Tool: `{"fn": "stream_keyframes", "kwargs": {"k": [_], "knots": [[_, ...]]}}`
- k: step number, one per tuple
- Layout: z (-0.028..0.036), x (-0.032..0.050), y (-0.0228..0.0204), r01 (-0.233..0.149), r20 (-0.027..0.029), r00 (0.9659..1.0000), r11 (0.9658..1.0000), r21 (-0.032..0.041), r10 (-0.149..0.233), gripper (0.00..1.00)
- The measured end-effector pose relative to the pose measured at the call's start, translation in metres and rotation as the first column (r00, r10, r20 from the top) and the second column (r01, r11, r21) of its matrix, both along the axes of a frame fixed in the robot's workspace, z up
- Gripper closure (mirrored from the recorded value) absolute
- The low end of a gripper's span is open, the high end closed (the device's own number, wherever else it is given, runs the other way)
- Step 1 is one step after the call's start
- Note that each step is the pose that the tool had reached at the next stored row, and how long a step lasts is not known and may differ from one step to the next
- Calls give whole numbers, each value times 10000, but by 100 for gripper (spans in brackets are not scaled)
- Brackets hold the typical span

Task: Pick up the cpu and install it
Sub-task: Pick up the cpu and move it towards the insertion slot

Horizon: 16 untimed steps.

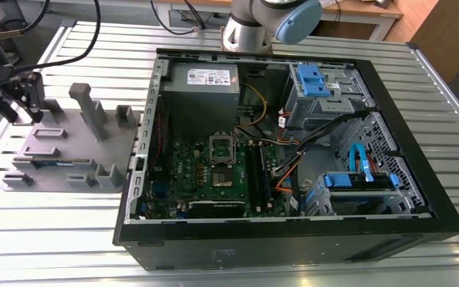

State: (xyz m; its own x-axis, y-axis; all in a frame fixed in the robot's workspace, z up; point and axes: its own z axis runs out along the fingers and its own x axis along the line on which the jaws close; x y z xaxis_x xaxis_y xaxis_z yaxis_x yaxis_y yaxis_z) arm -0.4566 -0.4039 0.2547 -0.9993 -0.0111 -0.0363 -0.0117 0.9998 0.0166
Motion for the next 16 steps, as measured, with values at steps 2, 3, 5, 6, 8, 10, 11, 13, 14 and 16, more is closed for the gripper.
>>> {"fn": "stream_keyframes", "kwargs": {"k": [2,3,5,6,8,10,11,13,14,16], "knots": [[36,0,0,0,-1,10000,10000,0,0,53],[52,0,0,0,0,10000,10000,0,0,53],[76,0,0,0,-1,10000,10000,0,0,53],[77,0,0,0,1,10000,10000,1,0,53],[77,0,0,0,3,10000,10000,2,0,53],[97,0,0,0,0,10000,10000,0,0,53],[97,0,0,0,0,10000,10000,0,0,53],[101,0,0,0,-1,10000,10000,0,0,53],[104,0,0,0,-2,10000,10000,-1,0,53],[112,0,0,0,-2,10000,10000,-1,0,53]]}}
